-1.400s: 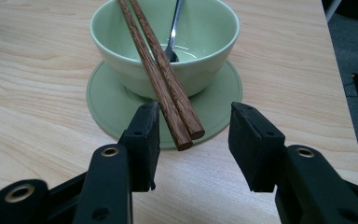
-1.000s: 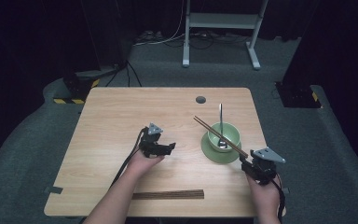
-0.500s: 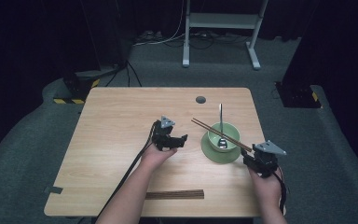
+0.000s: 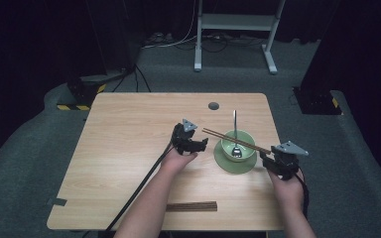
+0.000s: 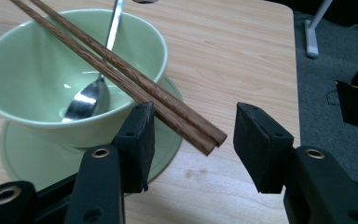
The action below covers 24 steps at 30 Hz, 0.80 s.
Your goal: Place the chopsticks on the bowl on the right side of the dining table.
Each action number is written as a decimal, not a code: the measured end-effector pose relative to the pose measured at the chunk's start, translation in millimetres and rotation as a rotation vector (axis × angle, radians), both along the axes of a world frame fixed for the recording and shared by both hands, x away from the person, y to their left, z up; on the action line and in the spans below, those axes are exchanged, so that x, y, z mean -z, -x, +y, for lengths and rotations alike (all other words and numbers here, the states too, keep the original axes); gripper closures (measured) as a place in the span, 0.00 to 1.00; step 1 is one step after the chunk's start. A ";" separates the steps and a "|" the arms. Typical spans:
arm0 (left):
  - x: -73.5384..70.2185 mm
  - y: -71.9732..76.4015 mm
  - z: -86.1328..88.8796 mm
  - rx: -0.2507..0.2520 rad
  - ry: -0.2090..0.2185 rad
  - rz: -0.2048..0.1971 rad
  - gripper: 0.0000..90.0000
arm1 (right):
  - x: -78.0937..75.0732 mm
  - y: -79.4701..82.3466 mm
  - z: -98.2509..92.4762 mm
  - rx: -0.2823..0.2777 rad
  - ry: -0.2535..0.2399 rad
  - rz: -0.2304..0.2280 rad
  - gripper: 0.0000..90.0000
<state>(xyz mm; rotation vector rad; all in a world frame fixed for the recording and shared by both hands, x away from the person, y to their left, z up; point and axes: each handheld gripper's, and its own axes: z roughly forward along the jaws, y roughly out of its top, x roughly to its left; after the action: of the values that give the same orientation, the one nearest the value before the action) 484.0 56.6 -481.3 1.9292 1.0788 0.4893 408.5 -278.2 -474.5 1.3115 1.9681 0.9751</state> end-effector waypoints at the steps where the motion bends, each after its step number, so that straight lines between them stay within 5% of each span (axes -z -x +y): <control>1: 0.0 -1.3 -1.0 0.001 0.004 -0.001 0.21 | 0.4 -2.0 -1.2 0.004 0.003 0.005 0.54; 10: 1.0 -4.7 -11.7 0.026 0.045 -0.013 0.22 | -3.2 -13.9 -5.5 0.002 -0.023 -0.005 0.54; 16: 0.2 -2.9 -20.9 0.047 0.055 -0.042 0.23 | -1.4 -16.6 0.2 -0.017 0.006 -0.007 0.53; 24: 3.6 -1.5 -27.0 0.062 0.035 -0.056 0.23 | 2.3 -11.6 3.1 -0.033 0.008 -0.012 0.51</control>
<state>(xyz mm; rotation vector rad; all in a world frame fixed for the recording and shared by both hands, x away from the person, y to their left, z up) 485.6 29.6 -484.9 1.9009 0.9832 0.4841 420.0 -275.0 -476.8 1.2699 1.9881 0.9878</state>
